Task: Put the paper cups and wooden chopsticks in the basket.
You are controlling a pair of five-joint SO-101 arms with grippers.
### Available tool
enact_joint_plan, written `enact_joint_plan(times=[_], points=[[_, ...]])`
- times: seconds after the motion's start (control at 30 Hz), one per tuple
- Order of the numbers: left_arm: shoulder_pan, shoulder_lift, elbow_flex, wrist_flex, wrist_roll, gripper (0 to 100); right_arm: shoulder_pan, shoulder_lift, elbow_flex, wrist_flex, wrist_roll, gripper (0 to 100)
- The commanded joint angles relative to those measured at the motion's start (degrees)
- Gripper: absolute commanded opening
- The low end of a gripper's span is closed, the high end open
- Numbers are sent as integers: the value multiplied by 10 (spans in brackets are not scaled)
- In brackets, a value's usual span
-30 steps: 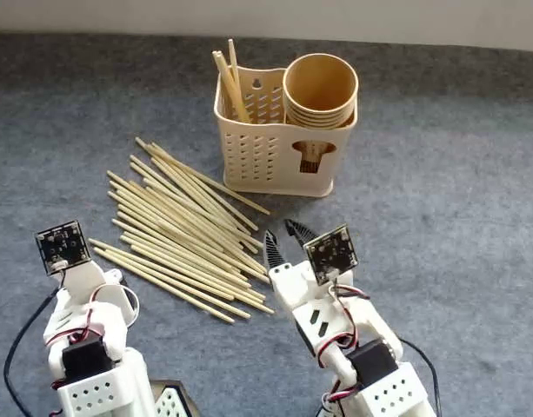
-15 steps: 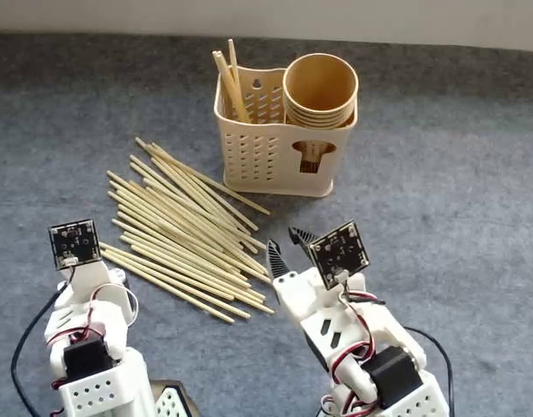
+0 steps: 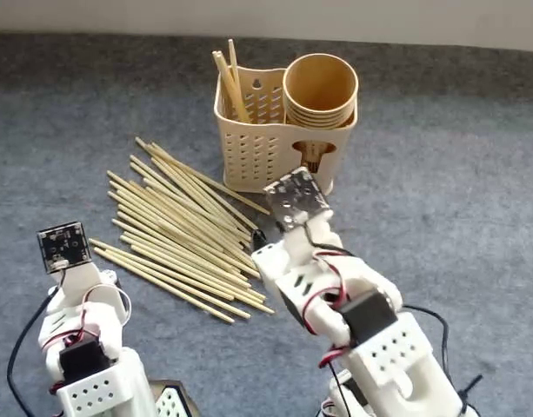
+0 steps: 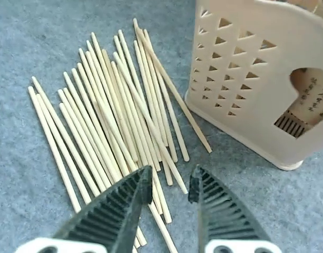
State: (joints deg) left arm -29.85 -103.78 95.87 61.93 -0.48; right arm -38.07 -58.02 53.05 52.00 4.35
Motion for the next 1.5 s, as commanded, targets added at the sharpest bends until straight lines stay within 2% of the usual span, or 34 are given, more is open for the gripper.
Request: enact_joint_plan(times=[0.0,0.23,0.67,1.07,1.3,1.47], points=[[-27,-9,13,-18,-4,10,-33,66,-69,-1,10,130],[-27,-8,13,-23,-4,10,-67,188,-141,-1,86,130],[-27,-8,13,-23,-4,10,-67,429,-223,-36,156,130],[-27,-8,13,-23,-4,10,-85,646,-371,-110,158,130],[-27,-8,13,-23,-4,10,-126,680,-395,-111,156,130],[-24,-8,13,-23,-4,10,-127,693,-397,-112,156,130]])
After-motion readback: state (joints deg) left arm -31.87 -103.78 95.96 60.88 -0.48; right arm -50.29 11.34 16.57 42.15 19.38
